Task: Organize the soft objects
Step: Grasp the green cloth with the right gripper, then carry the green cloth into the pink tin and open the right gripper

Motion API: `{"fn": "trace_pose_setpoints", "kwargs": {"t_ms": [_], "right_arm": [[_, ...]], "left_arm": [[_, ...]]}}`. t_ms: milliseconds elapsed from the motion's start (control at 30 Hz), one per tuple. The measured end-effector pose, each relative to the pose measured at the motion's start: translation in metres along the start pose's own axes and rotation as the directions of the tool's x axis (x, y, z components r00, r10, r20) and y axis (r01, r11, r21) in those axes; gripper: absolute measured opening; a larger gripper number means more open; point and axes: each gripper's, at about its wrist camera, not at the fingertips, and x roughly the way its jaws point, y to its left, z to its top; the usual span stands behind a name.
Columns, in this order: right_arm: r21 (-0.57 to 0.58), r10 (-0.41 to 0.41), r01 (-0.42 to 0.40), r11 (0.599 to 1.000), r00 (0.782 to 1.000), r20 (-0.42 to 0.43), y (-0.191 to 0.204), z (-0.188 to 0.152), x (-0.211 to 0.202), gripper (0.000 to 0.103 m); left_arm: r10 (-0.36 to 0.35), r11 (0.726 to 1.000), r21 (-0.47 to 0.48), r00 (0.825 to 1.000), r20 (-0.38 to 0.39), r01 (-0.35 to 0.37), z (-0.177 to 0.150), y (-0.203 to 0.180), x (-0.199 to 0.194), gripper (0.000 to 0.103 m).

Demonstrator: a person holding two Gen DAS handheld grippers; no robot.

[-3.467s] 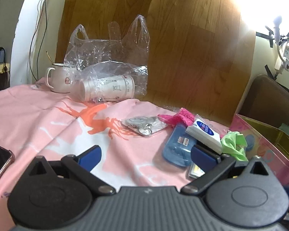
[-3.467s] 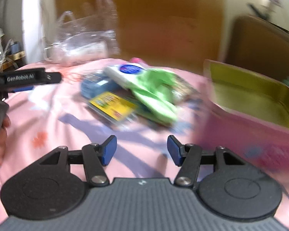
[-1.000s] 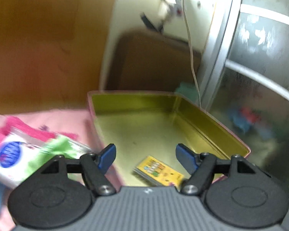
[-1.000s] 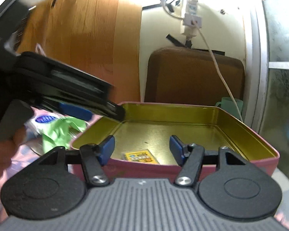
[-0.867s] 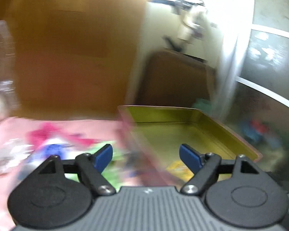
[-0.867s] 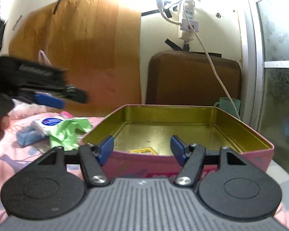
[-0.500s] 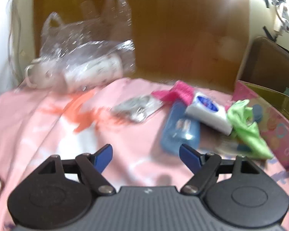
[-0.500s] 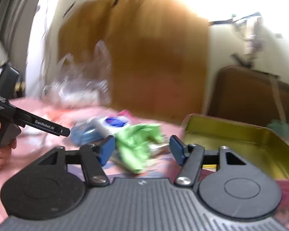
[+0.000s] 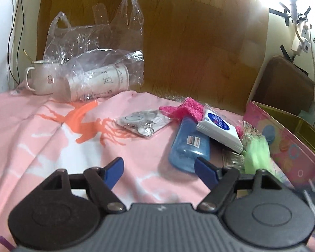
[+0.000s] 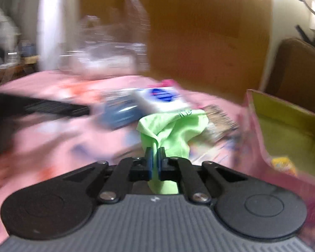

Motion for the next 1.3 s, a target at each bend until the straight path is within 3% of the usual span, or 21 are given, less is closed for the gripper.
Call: {"fn": "trace_pose_setpoints", "kwargs": {"t_ms": [133,200,300,367,533,600,633,667,700,767,800,867,967,1067,1167,1300], "right_arm": [[-0.025,0.203,-0.204,0.979,0.979,-0.03,0.024,-0.033,-0.052,0.008],[-0.05,0.244,-0.246,0.968,0.969,-0.045,0.039,-0.048,-0.065,0.008],[-0.098,0.191,-0.192,0.976,0.981,-0.028,0.048,-0.055,-0.067,0.019],[-0.072,0.163,-0.165,0.984,0.986,-0.026,0.043,-0.055,-0.066,0.051],[-0.031,0.147,-0.148,0.989,0.989,-0.031,0.031,-0.059,-0.062,0.056],[-0.019,0.158,-0.158,0.987,0.987,-0.032,0.03,-0.057,-0.06,0.055],[-0.023,0.161,-0.161,0.987,0.986,-0.031,0.031,-0.056,-0.06,0.051],[-0.027,0.167,-0.168,0.985,0.986,-0.03,0.032,-0.057,-0.061,0.031],[-0.028,0.179,-0.18,0.983,0.984,-0.025,0.032,-0.058,-0.062,0.02],[-0.03,0.201,-0.201,0.979,0.979,-0.016,0.034,-0.059,-0.065,0.012],[-0.044,0.188,-0.188,0.981,0.982,-0.006,0.037,-0.061,-0.067,0.011],[-0.057,0.167,-0.166,0.985,0.986,0.015,0.038,-0.062,-0.071,0.01],[-0.065,0.108,-0.102,0.993,0.99,0.094,0.033,-0.061,-0.084,0.01],[-0.035,0.014,-0.007,0.999,0.982,0.189,0.018,-0.057,-0.102,0.01],[0.018,-0.102,0.101,0.995,0.956,0.276,-0.007,-0.052,-0.12,0.01],[0.09,-0.246,0.229,0.969,0.918,0.311,-0.046,-0.049,-0.131,0.011]], "left_arm": [[-0.016,1.0,0.012,1.0,0.0,0.016,0.0,-0.001,0.0,0.078],[-0.04,0.999,0.022,0.999,-0.004,0.04,0.0,-0.004,-0.003,0.078],[-0.143,0.99,0.0,0.988,-0.06,0.143,-0.002,-0.006,-0.008,0.079],[-0.214,0.977,0.007,0.973,-0.088,0.215,-0.007,-0.013,-0.017,0.079],[-0.322,0.935,0.104,0.935,-0.152,0.339,-0.02,-0.04,-0.046,0.081],[-0.333,0.925,0.119,0.921,-0.204,0.361,-0.029,-0.05,-0.049,0.075],[-0.337,0.921,0.118,0.911,-0.237,0.371,-0.034,-0.055,-0.048,0.054],[-0.35,0.914,0.11,0.895,-0.278,0.391,-0.04,-0.059,-0.044,0.046],[-0.34,0.915,0.132,0.905,-0.255,0.381,-0.043,-0.063,-0.048,0.041],[-0.35,0.903,0.152,0.893,-0.282,0.402,-0.046,-0.075,-0.05,0.03],[-0.374,0.892,0.143,0.878,-0.3,0.429,-0.046,-0.08,-0.05,0.016],[-0.422,0.87,0.129,0.853,-0.306,0.476,-0.04,-0.092,-0.053,0.015],[-0.444,0.843,0.201,0.857,-0.263,0.499,-0.024,-0.12,-0.062,0.015],[-0.506,0.8,0.235,0.832,-0.227,0.552,-0.003,-0.152,-0.064,0.016],[-0.566,0.751,0.277,0.8,-0.196,0.599,0.015,-0.19,-0.058,0.017],[-0.594,0.716,0.313,0.78,-0.198,0.624,0.028,-0.244,-0.035,0.018]]}}
